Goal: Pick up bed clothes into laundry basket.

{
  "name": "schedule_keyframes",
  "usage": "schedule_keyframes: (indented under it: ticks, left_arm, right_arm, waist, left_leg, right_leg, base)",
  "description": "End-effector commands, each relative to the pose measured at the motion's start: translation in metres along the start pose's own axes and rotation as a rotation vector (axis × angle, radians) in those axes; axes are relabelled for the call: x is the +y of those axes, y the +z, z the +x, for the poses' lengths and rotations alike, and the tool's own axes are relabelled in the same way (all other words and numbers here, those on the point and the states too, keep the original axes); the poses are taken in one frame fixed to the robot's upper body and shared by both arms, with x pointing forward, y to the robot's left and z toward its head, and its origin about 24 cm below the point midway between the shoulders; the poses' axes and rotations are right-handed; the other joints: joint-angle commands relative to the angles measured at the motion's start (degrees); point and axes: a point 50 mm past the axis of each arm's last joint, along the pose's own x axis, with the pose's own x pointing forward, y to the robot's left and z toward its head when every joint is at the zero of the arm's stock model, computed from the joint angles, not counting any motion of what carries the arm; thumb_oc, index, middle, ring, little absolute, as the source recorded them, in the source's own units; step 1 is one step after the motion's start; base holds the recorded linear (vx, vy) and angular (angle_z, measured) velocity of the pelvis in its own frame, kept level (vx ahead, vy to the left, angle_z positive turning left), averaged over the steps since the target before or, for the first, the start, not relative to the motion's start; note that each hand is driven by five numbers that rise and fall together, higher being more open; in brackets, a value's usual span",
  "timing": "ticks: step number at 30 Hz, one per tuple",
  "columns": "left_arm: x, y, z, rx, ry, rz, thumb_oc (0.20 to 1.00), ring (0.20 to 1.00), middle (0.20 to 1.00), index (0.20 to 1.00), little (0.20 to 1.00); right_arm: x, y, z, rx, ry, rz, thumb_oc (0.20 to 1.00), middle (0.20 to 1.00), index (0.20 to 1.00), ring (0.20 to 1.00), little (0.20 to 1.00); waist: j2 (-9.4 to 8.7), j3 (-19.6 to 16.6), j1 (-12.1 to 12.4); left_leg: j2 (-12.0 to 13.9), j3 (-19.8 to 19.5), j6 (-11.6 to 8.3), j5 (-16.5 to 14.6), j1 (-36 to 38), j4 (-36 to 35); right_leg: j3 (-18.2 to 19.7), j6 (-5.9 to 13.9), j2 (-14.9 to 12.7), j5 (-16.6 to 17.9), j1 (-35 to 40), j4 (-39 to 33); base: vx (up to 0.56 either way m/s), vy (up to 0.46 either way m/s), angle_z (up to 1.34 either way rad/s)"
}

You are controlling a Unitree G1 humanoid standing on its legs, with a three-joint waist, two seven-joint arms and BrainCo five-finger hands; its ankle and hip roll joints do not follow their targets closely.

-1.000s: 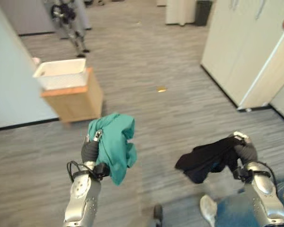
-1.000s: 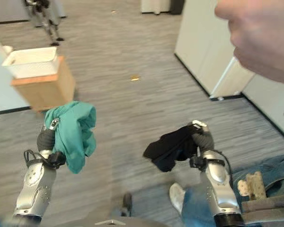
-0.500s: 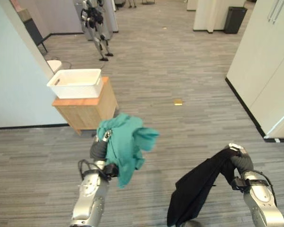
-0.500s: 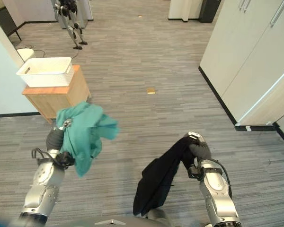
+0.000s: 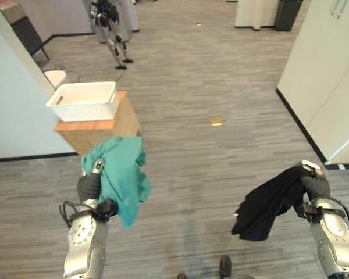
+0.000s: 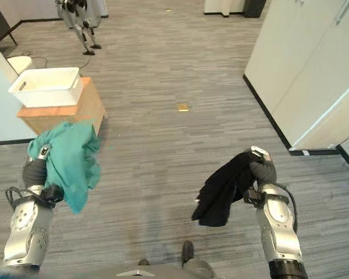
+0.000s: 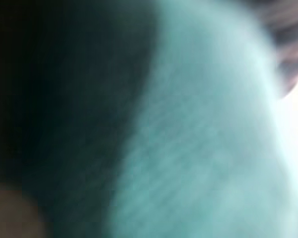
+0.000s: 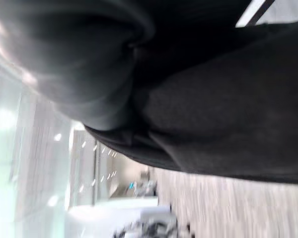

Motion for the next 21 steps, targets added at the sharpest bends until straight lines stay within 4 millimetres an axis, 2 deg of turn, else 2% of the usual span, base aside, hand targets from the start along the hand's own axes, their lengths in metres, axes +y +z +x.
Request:
schedule_keyframes:
  ticks: [1,2,3,4,7,9,11,13,14,17,19,21]
  left_arm:
    - [0.014,0.054,0.009,-0.281,0.055,0.107,0.2,0.2,0.2,0.2,0.2]
    - [0.014,0.054,0.009,-0.281,0.056,0.107,0.2,0.2,0.2,0.2,0.2]
    - [0.025,0.056,0.007,-0.289,0.116,0.129,0.2,0.2,0.2,0.2,0.2]
    - [0.029,0.056,0.007,-0.289,0.135,0.137,0.2,0.2,0.2,0.2,0.2]
    - [0.031,0.056,0.01,-0.289,0.155,0.145,0.2,0.2,0.2,0.2,0.2]
    - [0.029,0.052,0.011,-0.266,0.132,0.167,0.2,0.2,0.2,0.2,0.2]
    - [0.027,0.051,0.01,-0.259,0.12,0.17,0.2,0.2,0.2,0.2,0.2]
    - [0.023,0.049,0.009,-0.255,0.091,0.155,0.2,0.2,0.2,0.2,0.2]
    - [0.014,0.047,0.011,-0.251,0.045,0.131,0.2,0.2,0.2,0.2,0.2]
    - [-0.004,0.044,0.015,-0.246,-0.042,0.097,0.2,0.2,0.2,0.2,0.2]
    - [-0.012,0.044,0.017,-0.25,-0.078,0.083,0.2,0.2,0.2,0.2,0.2]
    - [-0.02,0.039,0.014,-0.231,-0.129,0.082,0.2,0.2,0.2,0.2,0.2]
  right_arm:
    - [0.019,0.035,0.015,-0.186,0.11,-0.003,0.2,0.2,0.2,0.2,0.2]
    - [0.019,0.035,0.016,-0.186,0.111,-0.003,0.2,0.2,0.2,0.2,0.2]
    - [0.028,0.035,0.018,-0.186,0.15,0.0,0.2,0.2,0.2,0.2,0.2]
    - [0.032,0.036,0.018,-0.188,0.169,-0.002,0.2,0.2,0.2,0.2,0.2]
    - [0.04,0.034,0.017,-0.181,0.21,-0.012,0.2,0.2,0.2,0.2,0.2]
    - [0.043,0.027,0.014,-0.147,0.229,-0.021,0.2,0.2,0.2,0.2,0.2]
    - [0.043,0.025,0.013,-0.135,0.238,-0.028,0.2,0.2,0.2,0.2,0.2]
    - [0.037,0.021,0.01,-0.11,0.233,-0.021,0.2,0.2,0.2,0.2,0.2]
    - [0.027,0.018,0.006,-0.094,0.204,-0.002,0.2,0.2,0.2,0.2,0.2]
    - [0.011,0.012,-0.003,-0.068,0.142,0.002,0.2,0.2,0.2,0.2,0.2]
    - [0.007,0.011,-0.006,-0.063,0.129,0.0,0.2,0.2,0.2,0.2,0.2]
    - [0.0,0.007,-0.014,-0.037,0.111,-0.018,0.2,0.2,0.2,0.2,0.2]
  waist:
    - [-1.95,-2.19,1.61]
    - [-1.97,-2.2,1.55]
    - [-1.71,-1.83,2.95]
    - [-1.54,-1.42,3.32]
    - [-0.38,0.09,3.69]
    - [0.07,0.92,2.71]
    - [0.44,1.35,1.95]
    - [0.73,1.73,0.14]
    - [0.32,1.75,-2.19]
    - [-1.08,1.61,-6.02]
    - [-1.48,1.51,-6.92]
    - [-1.96,0.82,-7.93]
  left_leg:
    - [-2.28,0.12,1.81,-1.06,-6.62,6.68]
    - [-2.3,0.1,1.82,-1.07,-6.67,6.72]
    - [-2.78,-0.82,2.58,-1.72,-6.76,7.52]
    - [-3.22,-1.32,3.09,-2.16,-6.61,8.1]
    - [-3.89,-3.38,4.52,-3.15,-5.68,9.35]
    - [-4.04,-4.73,4.8,-3.95,-4.18,9.92]
    - [-3.76,-5.26,4.7,-4.45,-3.3,10.16]
    - [-3.45,-6.83,4.08,-5.04,-1.28,10.69]
    - [-3.74,-9.25,3.35,-5.99,0.63,10.7]
    - [-4.96,-13.96,2.37,-7.33,3.96,11.42]
    - [-5.34,-15.73,2.11,-7.42,4.92,11.66]
    - [-5.61,-17.39,1.7,-8.26,6.99,13.24]
  right_leg:
    - [-4.3,5.07,-6.81,-9.16,3.61,10.46]
    - [-4.32,5.08,-6.84,-9.21,3.55,10.54]
    - [-4.94,5.44,-8.12,-9.14,2.4,15.38]
    - [-4.78,5.74,-8.98,-8.37,1.09,19.8]
    - [-3.73,5.9,-10.67,-3.57,-4.25,33.5]
    - [-1.66,5.52,-10.31,-1.51,-7.6,36.86]
    - [-0.14,5.19,-9.62,-2.26,-9.99,37.54]
    - [2.64,4.64,-6.89,-4.12,-13.51,34.21]
    - [5.82,5.0,-3.76,-4.57,-15.25,27.43]
    - [13.21,6.16,2.14,-2.19,-16.21,14.62]
    - [13.76,6.75,2.41,0.09,-17.01,10.9]
    - [10.6,6.86,1.05,2.12,-16.8,9.8]
  base:
    - [0.03,0.059,0.16]
    - [0.06,0.106,0.24]
    - [0.08,0.133,0.29]
    - [0.14,0.186,0.27]
    - [0.1,0.152,0.41]
    - [0.13,0.07,0.32]
    - [0.12,0.014,0.23]
    - [0.31,-0.077,0.4]
    - [0.48,-0.143,0.34]
    - [0.45,-0.139,0.76]
    - [0.3,-0.117,1.23]
    - [0.36,-0.189,0.81]
